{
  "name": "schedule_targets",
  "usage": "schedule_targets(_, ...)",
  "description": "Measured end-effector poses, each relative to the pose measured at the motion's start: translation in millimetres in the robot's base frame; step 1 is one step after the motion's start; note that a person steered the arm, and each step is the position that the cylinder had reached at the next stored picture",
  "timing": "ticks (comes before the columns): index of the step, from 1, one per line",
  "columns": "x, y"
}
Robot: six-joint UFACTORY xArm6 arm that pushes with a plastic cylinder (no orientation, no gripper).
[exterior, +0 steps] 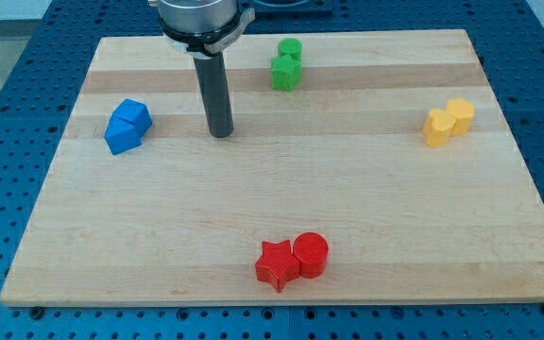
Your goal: Move the arm toward the blue blocks
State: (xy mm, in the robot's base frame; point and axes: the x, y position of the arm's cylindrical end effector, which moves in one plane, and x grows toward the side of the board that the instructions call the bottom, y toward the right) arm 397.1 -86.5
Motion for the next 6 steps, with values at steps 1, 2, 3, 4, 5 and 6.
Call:
schedule_targets(1, 0, -2)
schedule_targets(2, 0, -5)
schedule_targets(3, 0, -8)
schedule_targets(4, 0, -14)
schedule_targets(5, 0, -17)
schedule_targets(6, 0, -18)
